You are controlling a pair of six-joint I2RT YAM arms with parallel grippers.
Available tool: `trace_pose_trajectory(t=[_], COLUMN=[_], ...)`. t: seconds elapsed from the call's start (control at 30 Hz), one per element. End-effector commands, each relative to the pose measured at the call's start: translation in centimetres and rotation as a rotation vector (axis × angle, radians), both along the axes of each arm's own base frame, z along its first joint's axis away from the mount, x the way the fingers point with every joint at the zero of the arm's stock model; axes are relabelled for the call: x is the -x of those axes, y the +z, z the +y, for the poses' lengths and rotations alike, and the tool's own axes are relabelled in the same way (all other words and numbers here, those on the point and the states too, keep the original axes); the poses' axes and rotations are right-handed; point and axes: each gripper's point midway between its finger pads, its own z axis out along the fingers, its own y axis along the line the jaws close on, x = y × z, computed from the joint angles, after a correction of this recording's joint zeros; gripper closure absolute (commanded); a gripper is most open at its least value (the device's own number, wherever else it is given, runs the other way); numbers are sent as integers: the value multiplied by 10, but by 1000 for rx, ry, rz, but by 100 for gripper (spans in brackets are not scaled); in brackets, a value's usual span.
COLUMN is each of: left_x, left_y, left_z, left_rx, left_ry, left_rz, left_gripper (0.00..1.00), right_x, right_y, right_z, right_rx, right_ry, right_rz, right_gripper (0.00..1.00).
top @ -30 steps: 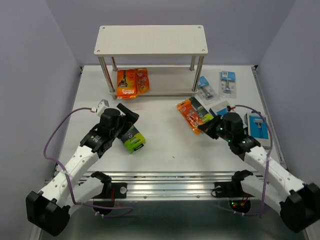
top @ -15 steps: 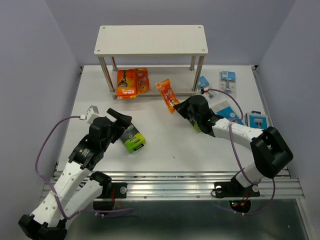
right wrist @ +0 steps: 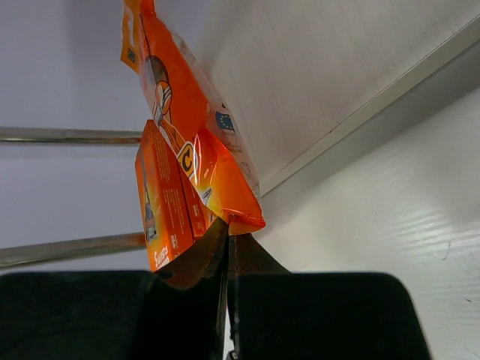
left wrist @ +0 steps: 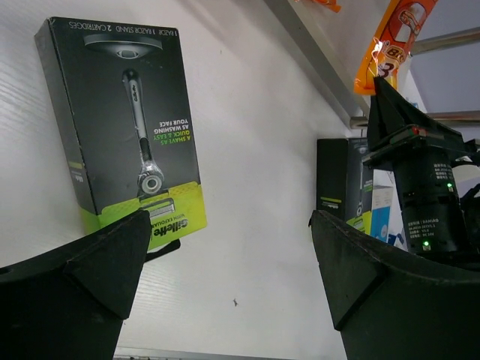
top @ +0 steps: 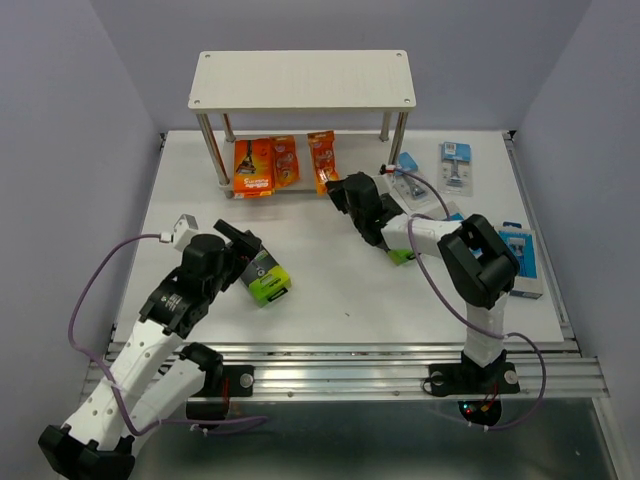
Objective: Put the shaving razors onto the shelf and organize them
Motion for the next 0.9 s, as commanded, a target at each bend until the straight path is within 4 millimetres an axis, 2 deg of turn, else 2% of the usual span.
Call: trace_pose_trajectory(t=[0.0, 0.27, 0.37, 0.6, 0.87], left_x=[2, 6, 6, 8, 10], left_y=[-3, -4, -7, -8, -10], left_z=[9, 15, 14, 16, 21], left_rx=[-22, -29, -33, -42, -53], left_ry=[27, 43, 34, 39, 57], left_rz=[-5, -10, -1, -2, 1], left_gripper=[1, 1, 1, 1, 1], right_x=[-25, -50, -52, -64, -67], right_y=[41, 17, 14, -3, -25], right_z=[10, 20, 33, 50, 53], right_rx=[-120, -101, -92, -54, -58], right_ry=[-89, -139, -108, -75, -91], right_rz=[-114, -66, -79, -37, 32], right_gripper=[97, 97, 96, 94, 91])
